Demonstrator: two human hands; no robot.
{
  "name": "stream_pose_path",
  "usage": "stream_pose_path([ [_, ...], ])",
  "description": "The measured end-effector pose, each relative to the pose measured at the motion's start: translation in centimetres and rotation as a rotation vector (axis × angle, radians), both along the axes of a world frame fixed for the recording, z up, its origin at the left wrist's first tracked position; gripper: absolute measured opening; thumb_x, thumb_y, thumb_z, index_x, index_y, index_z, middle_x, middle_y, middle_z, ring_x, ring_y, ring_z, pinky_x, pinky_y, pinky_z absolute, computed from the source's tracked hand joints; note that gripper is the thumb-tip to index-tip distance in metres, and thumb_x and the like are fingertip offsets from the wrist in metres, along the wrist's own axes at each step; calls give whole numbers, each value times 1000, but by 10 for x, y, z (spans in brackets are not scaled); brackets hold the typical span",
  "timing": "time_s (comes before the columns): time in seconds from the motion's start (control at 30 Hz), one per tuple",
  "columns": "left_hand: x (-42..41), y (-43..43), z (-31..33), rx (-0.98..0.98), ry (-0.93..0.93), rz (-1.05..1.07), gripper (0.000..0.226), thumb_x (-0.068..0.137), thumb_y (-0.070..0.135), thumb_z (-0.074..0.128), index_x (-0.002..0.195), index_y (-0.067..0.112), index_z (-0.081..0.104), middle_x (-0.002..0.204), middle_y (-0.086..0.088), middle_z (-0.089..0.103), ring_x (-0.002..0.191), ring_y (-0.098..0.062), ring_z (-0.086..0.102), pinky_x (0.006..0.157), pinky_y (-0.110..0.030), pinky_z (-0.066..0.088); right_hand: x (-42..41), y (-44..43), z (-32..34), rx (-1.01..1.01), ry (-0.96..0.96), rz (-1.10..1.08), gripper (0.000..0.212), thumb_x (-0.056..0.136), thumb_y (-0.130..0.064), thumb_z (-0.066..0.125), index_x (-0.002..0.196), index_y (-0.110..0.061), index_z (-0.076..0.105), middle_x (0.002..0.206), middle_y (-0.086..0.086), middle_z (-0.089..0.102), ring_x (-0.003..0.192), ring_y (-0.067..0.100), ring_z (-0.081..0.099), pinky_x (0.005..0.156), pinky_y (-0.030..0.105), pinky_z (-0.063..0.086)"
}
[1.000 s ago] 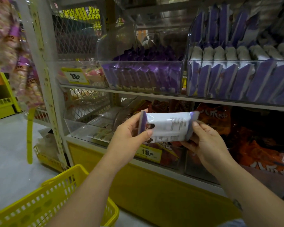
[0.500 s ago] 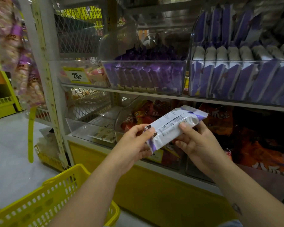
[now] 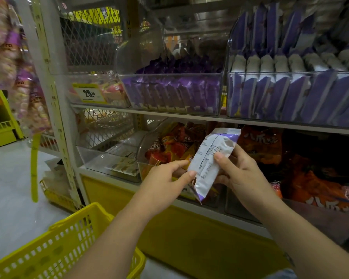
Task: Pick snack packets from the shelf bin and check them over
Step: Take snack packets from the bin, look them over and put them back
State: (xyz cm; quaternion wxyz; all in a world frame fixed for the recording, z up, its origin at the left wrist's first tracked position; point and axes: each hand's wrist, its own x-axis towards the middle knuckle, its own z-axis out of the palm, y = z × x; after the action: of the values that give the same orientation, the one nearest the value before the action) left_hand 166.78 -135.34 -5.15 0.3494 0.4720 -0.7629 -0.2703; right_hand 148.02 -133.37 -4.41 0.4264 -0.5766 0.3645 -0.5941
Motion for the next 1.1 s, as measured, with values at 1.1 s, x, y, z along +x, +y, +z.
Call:
stream_pose_path([
  [1.1,3,-5,3,212,159,-93,37,89,57,55,96,25,71,89,9,76,84,-9,72,83,-35,56,-10,6,9,65,230,271,35,88,-32,57,121,-42,59,118,-4,69,107,19,67,83,39,59],
])
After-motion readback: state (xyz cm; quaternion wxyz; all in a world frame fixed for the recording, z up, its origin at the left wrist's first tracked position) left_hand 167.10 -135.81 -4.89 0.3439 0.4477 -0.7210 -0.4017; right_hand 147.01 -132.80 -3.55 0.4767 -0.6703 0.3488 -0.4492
